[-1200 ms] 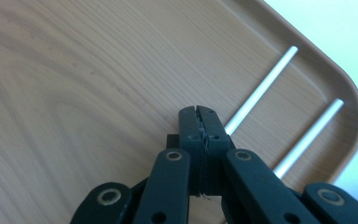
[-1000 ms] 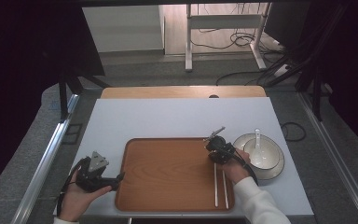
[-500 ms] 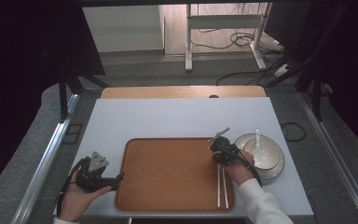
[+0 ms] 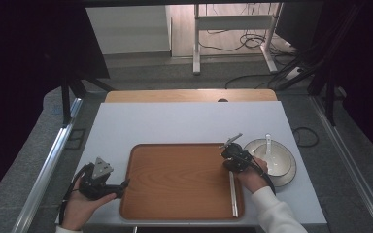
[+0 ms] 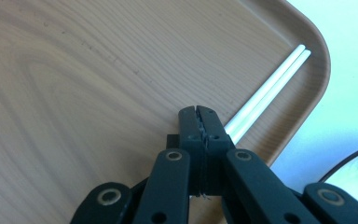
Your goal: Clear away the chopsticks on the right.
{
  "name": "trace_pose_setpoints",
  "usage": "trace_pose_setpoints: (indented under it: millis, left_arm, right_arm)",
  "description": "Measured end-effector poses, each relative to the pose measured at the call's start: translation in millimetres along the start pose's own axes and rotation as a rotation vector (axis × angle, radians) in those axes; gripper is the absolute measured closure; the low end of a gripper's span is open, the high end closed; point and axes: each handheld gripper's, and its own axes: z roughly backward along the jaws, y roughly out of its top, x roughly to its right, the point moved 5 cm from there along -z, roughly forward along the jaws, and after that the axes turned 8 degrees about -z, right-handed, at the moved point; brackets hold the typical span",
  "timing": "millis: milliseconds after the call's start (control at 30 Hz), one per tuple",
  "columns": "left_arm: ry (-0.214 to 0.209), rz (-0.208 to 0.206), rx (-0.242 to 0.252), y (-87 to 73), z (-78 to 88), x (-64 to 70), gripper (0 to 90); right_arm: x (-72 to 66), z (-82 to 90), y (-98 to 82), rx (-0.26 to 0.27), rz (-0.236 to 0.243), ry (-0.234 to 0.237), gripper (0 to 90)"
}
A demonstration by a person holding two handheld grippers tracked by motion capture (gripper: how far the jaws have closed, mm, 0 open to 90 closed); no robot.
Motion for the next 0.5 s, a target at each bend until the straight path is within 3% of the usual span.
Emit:
trace_pose_setpoints:
  millis: [200,333,500]
  left_arm:
    - [0.005,0.002,0.006,0.5,1.0,-1.1,13.0]
    - [0.004,0.007,0.009,-0.1,1.8,-1.6,13.0]
    - [0.001,0.012,0.015,-0.2,2.7,-2.7,12.9]
  right_arm:
    - [-7.5,14.9,5.9,0.081,0.028,0.029,89.8]
    - [-12.8,35.1,7.0,0.166,0.048,0.084,89.8]
    - [-7.2,62.0,-5.8,0.257,0.020,0.148,89.6]
